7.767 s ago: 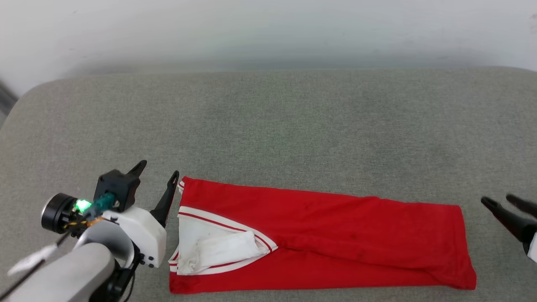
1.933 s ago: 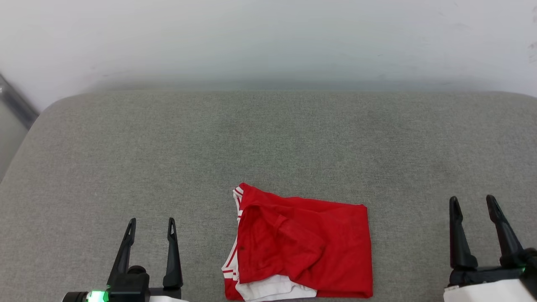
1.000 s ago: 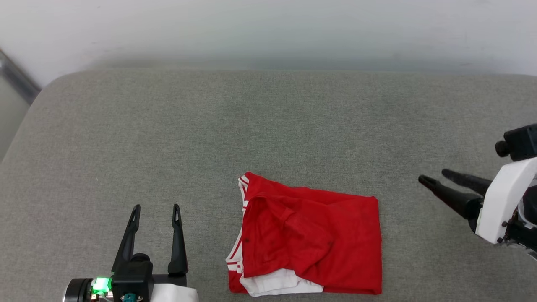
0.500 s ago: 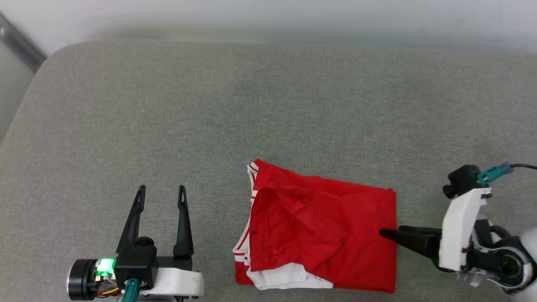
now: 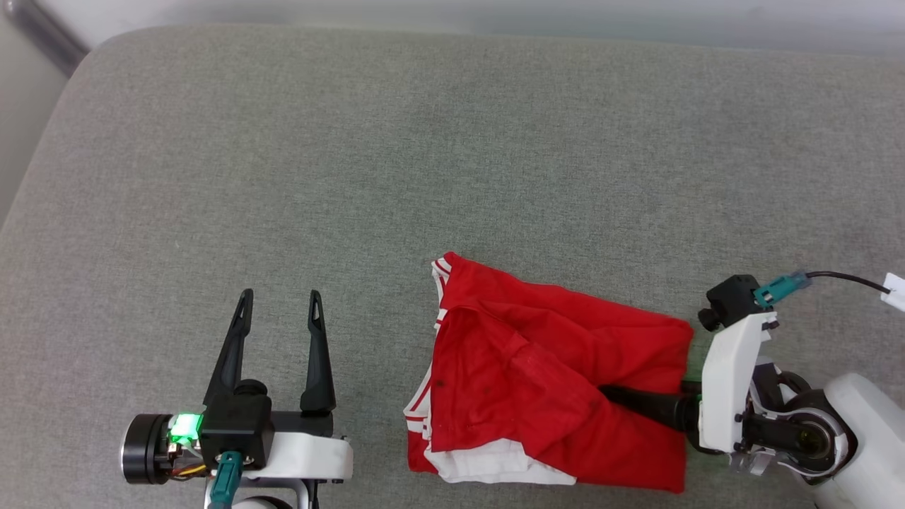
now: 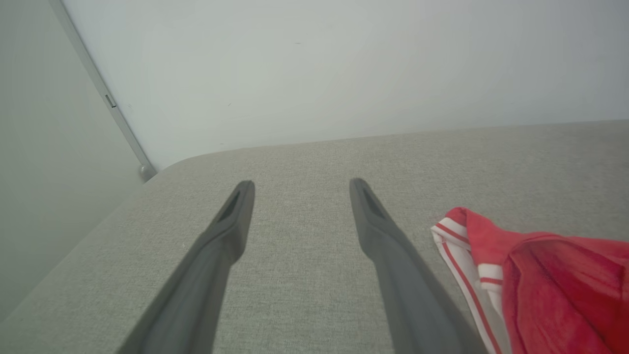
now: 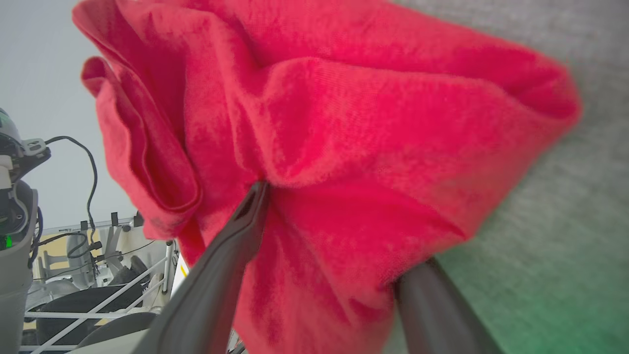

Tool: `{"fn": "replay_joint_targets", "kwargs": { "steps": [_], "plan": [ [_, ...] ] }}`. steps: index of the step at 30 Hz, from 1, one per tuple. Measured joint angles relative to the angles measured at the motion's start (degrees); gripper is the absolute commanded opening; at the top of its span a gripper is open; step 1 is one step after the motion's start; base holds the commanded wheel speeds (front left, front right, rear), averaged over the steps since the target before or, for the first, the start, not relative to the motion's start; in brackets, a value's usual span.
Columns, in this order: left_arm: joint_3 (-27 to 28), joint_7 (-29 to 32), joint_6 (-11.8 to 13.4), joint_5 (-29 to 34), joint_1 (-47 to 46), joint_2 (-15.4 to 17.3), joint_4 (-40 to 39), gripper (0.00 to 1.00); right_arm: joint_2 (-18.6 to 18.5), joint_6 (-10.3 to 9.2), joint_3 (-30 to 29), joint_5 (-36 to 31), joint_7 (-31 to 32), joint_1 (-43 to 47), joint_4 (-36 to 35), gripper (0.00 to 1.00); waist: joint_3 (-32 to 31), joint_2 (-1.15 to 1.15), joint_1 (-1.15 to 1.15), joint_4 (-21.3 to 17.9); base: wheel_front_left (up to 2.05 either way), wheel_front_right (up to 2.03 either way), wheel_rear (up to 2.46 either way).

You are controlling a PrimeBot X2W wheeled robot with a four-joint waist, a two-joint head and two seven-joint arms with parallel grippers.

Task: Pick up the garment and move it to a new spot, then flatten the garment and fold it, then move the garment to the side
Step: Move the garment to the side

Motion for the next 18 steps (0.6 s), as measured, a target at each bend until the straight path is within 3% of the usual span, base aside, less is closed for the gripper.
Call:
{"fn": "replay_joint_targets", "kwargs": {
  "steps": [1, 2, 3, 4, 18],
  "plan": [
    [0.0, 0.0, 0.0, 0.0, -0.1, 0.0, 0.0, 1.0, 0.1, 0.03, 0.4, 0.0, -0.1, -0.2, 0.1, 1.0, 0.1, 0.0, 0.0, 0.1, 0.0, 0.0, 0.0],
    [-0.1, 0.0, 0.0, 0.0, -0.3, -0.1, 0.0, 1.0, 0.1, 0.04, 1.0, 0.0, -0.1, -0.6, 0.2, 0.87, 0.2, 0.0, 0.0, 0.2, 0.0, 0.0, 0.0],
    [-0.2, 0.0, 0.0, 0.0, -0.4, -0.1, 0.0, 1.0, 0.0, 0.05, 1.4, -0.2, -0.6, -0.8, 0.2, 0.37, 0.2, 0.0, 0.0, 0.3, 0.0, 0.0, 0.0],
    [-0.2, 0.0, 0.0, 0.0, -0.4, -0.1, 0.1, 1.0, 0.0, 0.07, 1.8, -0.7, -1.5, -0.9, 0.2, 0.0, 0.2, 0.0, 0.0, 0.4, 0.0, 0.0, 0.0],
    [0.2, 0.0, 0.1, -0.3, 2.3, -0.3, 1.2, 1.0, -2.3, -0.1, 7.7, 0.1, -6.6, -3.4, -4.4, 0.0, -5.4, 0.0, 0.0, -0.6, 0.0, 0.0, 0.0]
  ]
}}
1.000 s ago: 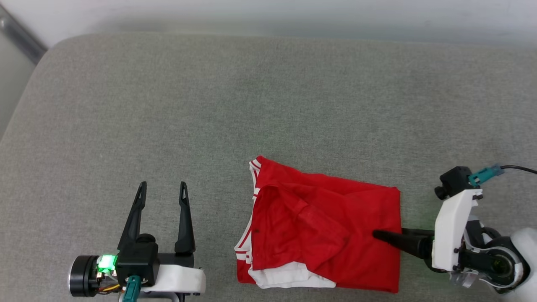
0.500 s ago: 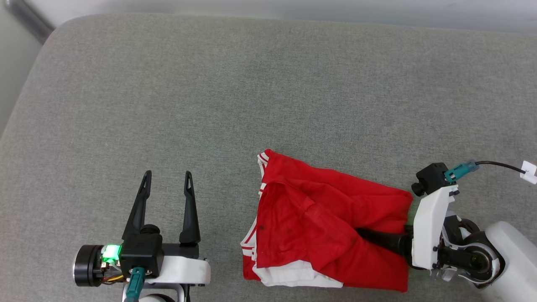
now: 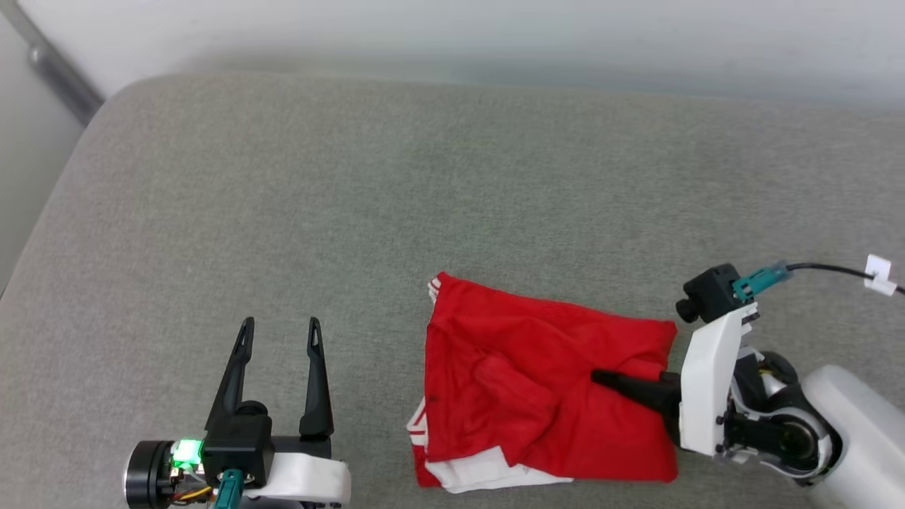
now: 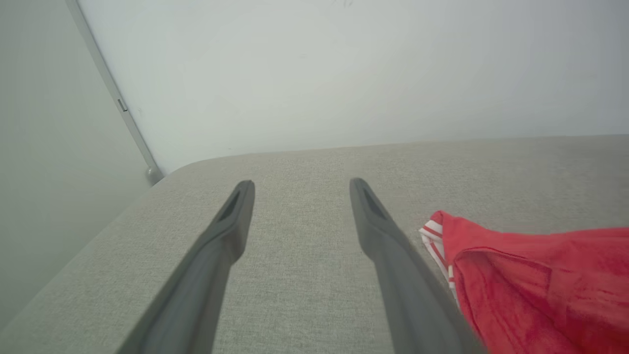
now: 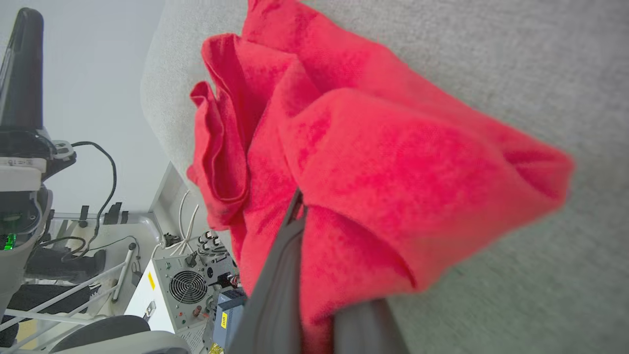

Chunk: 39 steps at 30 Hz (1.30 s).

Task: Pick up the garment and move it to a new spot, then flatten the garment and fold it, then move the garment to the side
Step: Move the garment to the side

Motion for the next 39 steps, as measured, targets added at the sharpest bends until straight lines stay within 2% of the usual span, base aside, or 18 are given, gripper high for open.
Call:
{"fn": "replay_joint_targets", "kwargs": {
  "steps": [6, 12, 22, 25, 31, 39],
  "plan": [
    [1.0, 0.0, -0.4, -0.3, 1.6, 0.0, 0.0, 1.0, -5.0, 0.0, 1.4, -0.8, -0.4, -2.8, -4.8, 0.0, -2.4, 0.0, 0.0, -3.1, 0.0, 0.0, 0.0],
    [1.2, 0.0, -0.3, -0.3, 1.9, -0.3, -0.6, 1.0, -12.8, 0.0, 1.7, -2.9, 1.4, -5.6, -8.7, 0.0, -2.6, 0.0, 0.0, -8.1, 0.0, 0.0, 0.0],
    [1.1, 0.0, -0.9, 0.4, -1.9, 0.0, -1.5, 1.0, -24.8, 0.01, -1.4, -7.8, 0.8, -7.0, -9.0, 0.0, 2.9, 0.0, 0.0, -15.3, 0.0, 0.0, 0.0],
    [1.3, 0.0, -0.9, 0.8, -3.0, 0.5, -1.8, 1.0, -28.2, 0.0, -2.4, -11.7, -0.2, -8.1, -6.7, 0.0, 5.3, 0.0, 0.0, -16.6, 0.0, 0.0, 0.0],
    [1.4, 0.0, -0.9, 1.0, -6.3, 1.9, -2.8, 1.0, -32.0, 0.01, -4.0, -19.8, -2.6, -11.9, 1.8, 0.0, 10.8, 0.0, 0.0, -18.1, 0.0, 0.0, 0.0],
    [1.0, 0.0, -0.8, 1.3, -10.2, 3.3, -4.8, 1.0, -30.8, 0.02, -10.3, -24.6, -5.3, -19.1, 17.2, 0.0, 18.3, 0.0, 0.01, -18.1, 0.0, 0.0, 0.0]
  ]
}}
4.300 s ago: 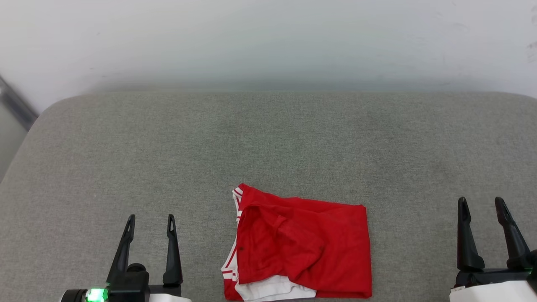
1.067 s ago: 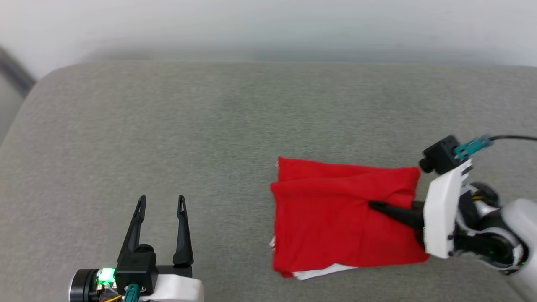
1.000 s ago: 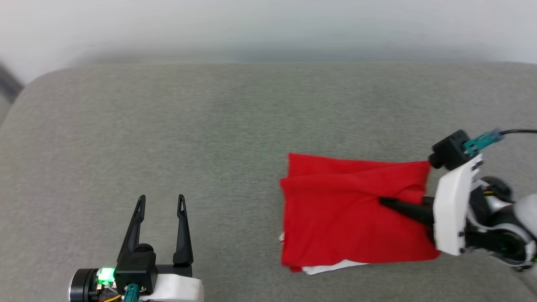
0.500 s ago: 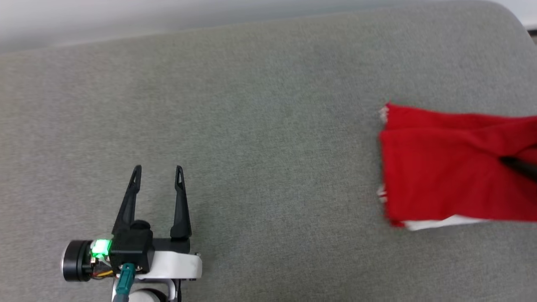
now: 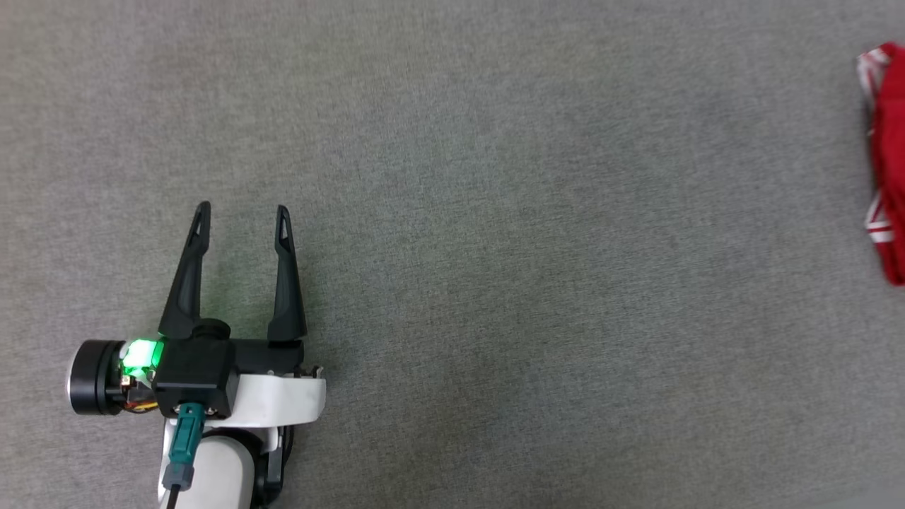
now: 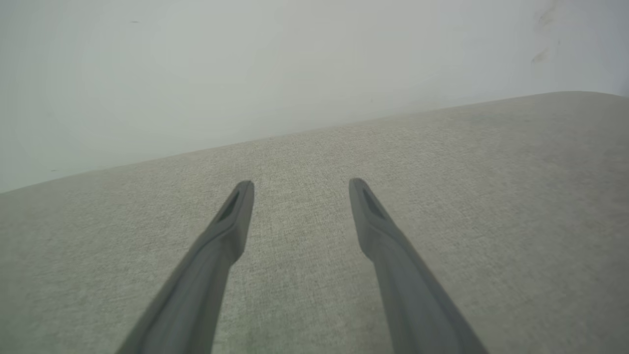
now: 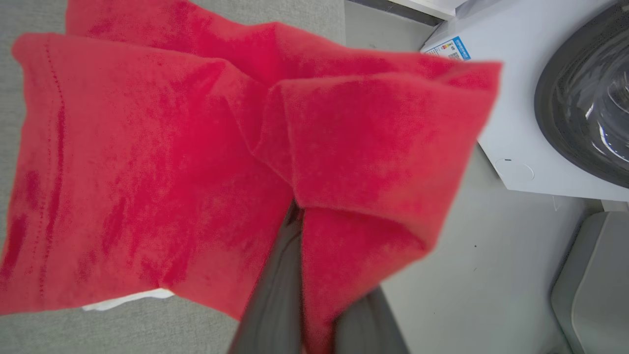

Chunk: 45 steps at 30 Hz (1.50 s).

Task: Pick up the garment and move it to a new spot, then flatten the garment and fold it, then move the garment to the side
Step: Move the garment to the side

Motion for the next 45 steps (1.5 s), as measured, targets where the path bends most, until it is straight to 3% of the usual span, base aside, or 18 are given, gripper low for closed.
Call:
{"fn": "replay_joint_targets", "kwargs": {
  "steps": [8, 9, 10, 11, 19, 24, 30, 34, 38, 45],
  "plan": [
    [-0.5, 0.0, 0.8, 0.0, -1.3, 0.6, -1.1, 1.0, 3.6, -0.01, -3.7, -3.7, -2.4, -3.0, 8.4, 0.0, 3.3, 0.0, 0.0, 0.6, 0.0, 0.0, 0.0],
    [-0.6, 0.0, 0.9, -0.1, -1.3, 0.6, -1.1, 1.0, 4.4, 0.0, -4.1, -4.4, -3.4, -3.1, 9.2, 0.12, 3.4, 0.0, 0.0, 0.7, 0.0, 0.0, 0.0],
    [-0.8, 0.0, 0.9, -0.1, -1.4, 0.6, -1.1, 1.0, 4.9, 0.0, -4.4, -5.5, -4.3, -3.5, 10.2, 0.62, 3.3, 0.0, 0.0, 0.7, 0.0, 0.0, 0.0],
    [-0.9, 0.0, 1.0, -0.1, -1.4, 0.6, -1.0, 1.0, 5.2, 0.0, -4.5, -7.0, -5.2, -3.8, 11.0, 1.0, 3.1, 0.0, 0.0, 0.8, 0.0, 0.0, 0.0],
    [-1.5, 0.0, 2.0, -0.7, -0.5, 0.0, -0.1, 1.0, 7.3, 0.0, -8.4, -19.1, -16.4, -6.7, 17.3, 1.0, -1.0, 0.0, 0.0, 1.4, 0.0, 0.0, 0.0],
    [-1.4, 0.0, 2.5, -1.4, 1.9, -0.9, 0.4, 1.0, 10.3, 0.0, -12.5, -26.7, -28.6, -8.1, 17.9, 1.0, -5.1, 0.0, -0.01, 2.2, 0.0, 0.0, 0.0],
    [-0.7, 0.0, 2.9, -2.0, 5.0, -1.6, 0.9, 1.0, 17.7, 0.0, -18.9, -30.0, -40.9, -7.7, 16.9, 1.0, -10.1, 0.0, -0.01, 3.2, 0.0, 0.0, 0.0],
    [0.2, 0.0, 2.9, -2.1, 6.8, -2.2, 1.0, 1.0, 22.2, -0.01, -22.6, -32.2, -42.9, -4.5, 11.0, 1.0, -13.2, 0.0, -0.01, 4.4, 0.0, 0.0, 0.0],
    [0.5, 0.0, 2.6, -2.1, 8.4, -2.6, 1.2, 1.0, 27.7, -0.01, -26.3, -33.8, -43.0, 1.7, -1.5, 1.0, -15.7, 0.0, -0.01, 6.2, 0.0, 0.0, 0.0],
    [1.4, 0.0, 1.5, -2.1, 11.2, -2.9, 1.9, 1.0, 37.2, -0.01, -28.2, -35.7, -43.0, 14.3, -14.9, 1.0, -19.7, 0.0, -0.01, 8.8, 0.0, 0.0, 0.0]
  ]
}}
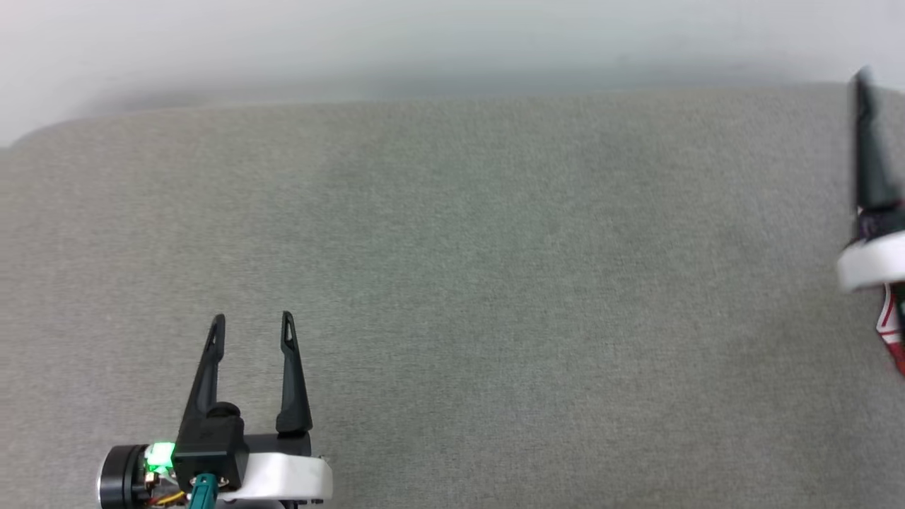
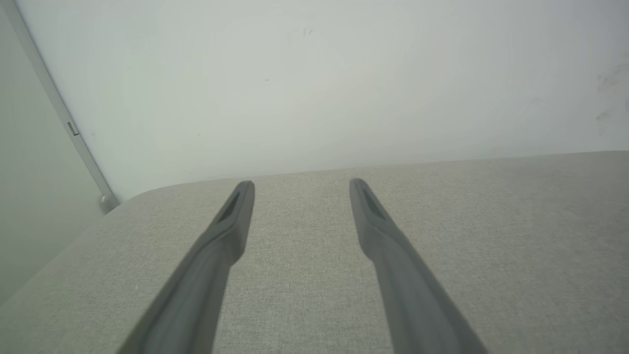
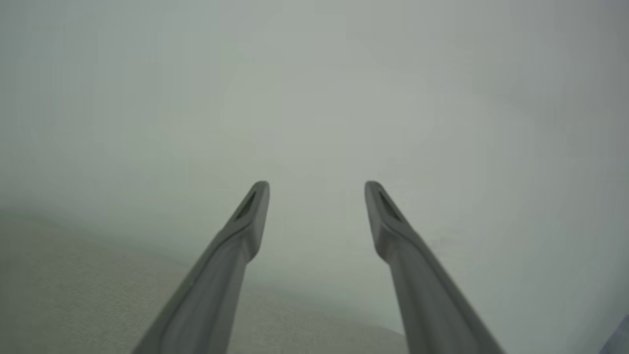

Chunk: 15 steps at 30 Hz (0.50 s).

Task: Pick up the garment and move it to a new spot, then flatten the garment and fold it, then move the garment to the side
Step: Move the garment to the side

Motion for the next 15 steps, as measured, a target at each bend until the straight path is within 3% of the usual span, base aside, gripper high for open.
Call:
{"fn": "replay_joint_targets", "kwargs": {
  "steps": [8, 15],
  "plan": [
    [-0.2, 0.0, -0.8, 0.2, 1.9, -0.4, 1.4, 1.0, 8.8, 0.0, -2.2, -0.9, 0.0, 15.3, -5.6, 1.0, -4.1, 0.0, 0.0, 2.2, 0.0, 0.0, 0.0],
    [0.5, 0.0, -1.5, 0.2, 4.0, -0.5, 2.1, 1.0, 14.0, 0.0, -4.4, -2.1, 0.0, 25.3, -8.0, 1.0, -6.9, 0.0, -0.01, 3.0, 0.0, 0.0, 0.0]
  ]
}}
